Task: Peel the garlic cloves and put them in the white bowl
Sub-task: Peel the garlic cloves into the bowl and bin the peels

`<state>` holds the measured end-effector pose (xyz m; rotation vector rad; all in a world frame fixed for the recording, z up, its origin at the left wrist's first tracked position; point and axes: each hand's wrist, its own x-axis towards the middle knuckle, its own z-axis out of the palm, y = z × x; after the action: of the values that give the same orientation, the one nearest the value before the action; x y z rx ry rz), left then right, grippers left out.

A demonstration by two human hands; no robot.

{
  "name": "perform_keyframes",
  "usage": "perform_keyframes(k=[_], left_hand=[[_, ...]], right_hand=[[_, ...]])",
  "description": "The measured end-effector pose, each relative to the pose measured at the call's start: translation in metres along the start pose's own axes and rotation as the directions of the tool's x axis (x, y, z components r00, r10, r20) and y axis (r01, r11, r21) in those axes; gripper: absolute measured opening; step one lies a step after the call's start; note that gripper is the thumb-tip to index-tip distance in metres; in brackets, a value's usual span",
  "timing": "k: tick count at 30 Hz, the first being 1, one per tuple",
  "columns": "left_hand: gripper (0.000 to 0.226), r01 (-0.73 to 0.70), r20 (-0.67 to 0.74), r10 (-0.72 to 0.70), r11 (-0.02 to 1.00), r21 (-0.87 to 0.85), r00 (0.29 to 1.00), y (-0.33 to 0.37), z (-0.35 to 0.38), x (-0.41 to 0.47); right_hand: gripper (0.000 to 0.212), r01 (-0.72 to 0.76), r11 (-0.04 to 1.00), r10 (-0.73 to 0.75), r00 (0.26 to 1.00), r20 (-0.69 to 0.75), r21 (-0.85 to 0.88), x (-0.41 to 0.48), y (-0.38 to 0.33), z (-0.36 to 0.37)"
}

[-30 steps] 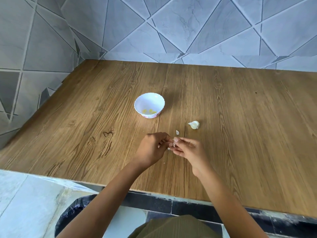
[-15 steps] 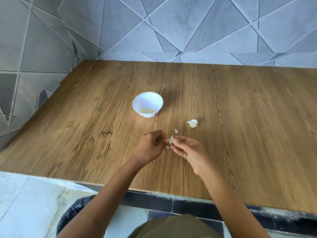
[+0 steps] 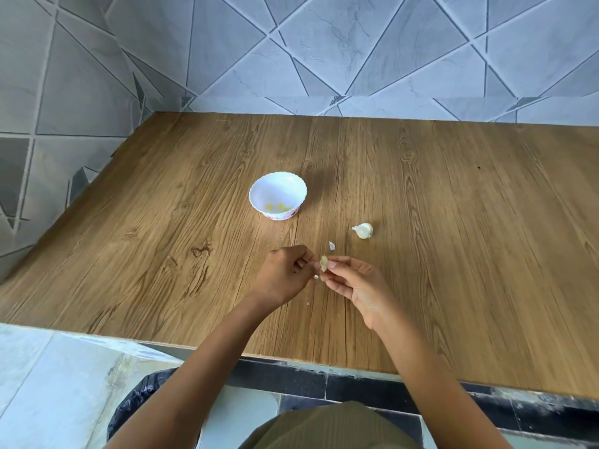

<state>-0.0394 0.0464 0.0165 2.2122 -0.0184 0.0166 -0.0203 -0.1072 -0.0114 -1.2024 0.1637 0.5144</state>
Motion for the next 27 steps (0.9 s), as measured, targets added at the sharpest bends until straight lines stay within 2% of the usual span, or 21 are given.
perform_keyframes(k=[3,5,9,13,15,18,21,23,27], left_hand=[[0.008,0.066,0.021,-0.065,0.996,-0.057,0.998,0.002,-0.001,0.001],[0.008,0.072,0.020,-0.071,0.996,-0.049,0.997,0.002,-0.001,0.001],[0.008,0.064,0.014,-0.064,0.998,-0.017,0.998,0.002,0.000,0.000],[0.009,0.191,0.030,-0.189,0.968,-0.161,0.982,0.000,-0.003,0.003],[0.009,0.219,-0.009,-0.224,0.958,-0.185,0.975,-0.003,-0.006,0.004],[0.008,0.158,-0.098,-0.153,0.986,0.049,0.983,-0.009,-0.009,0.005],[0.011,0.094,-0.044,-0.086,0.969,0.229,0.995,-0.011,-0.010,0.002],[0.011,0.052,-0.035,-0.045,0.967,0.249,0.998,-0.009,-0.008,0.001],[0.008,0.008,-0.140,0.022,0.977,0.211,0.990,-0.001,-0.006,-0.001]], right_hand=[[0.012,-0.017,0.996,0.017,1.000,0.005,0.082,0.000,0.000,-0.002],[0.010,-0.010,0.998,0.008,0.999,0.033,0.063,0.000,0.000,-0.002],[0.034,0.056,0.997,-0.053,0.997,0.053,-0.049,-0.001,0.000,0.001],[0.028,0.057,0.997,-0.056,0.998,0.027,-0.055,0.001,0.001,-0.002],[0.028,0.062,0.996,-0.061,0.998,0.017,-0.062,0.000,0.001,-0.005],[0.025,0.085,0.993,-0.086,0.996,-0.009,-0.086,-0.002,0.002,-0.007],[0.018,0.107,0.985,-0.114,0.992,-0.047,-0.133,-0.004,0.004,-0.006],[0.012,0.110,0.984,-0.120,0.991,-0.065,-0.142,-0.004,0.003,-0.005],[0.003,0.097,0.988,-0.111,0.987,-0.112,-0.122,-0.003,0.002,-0.002]])
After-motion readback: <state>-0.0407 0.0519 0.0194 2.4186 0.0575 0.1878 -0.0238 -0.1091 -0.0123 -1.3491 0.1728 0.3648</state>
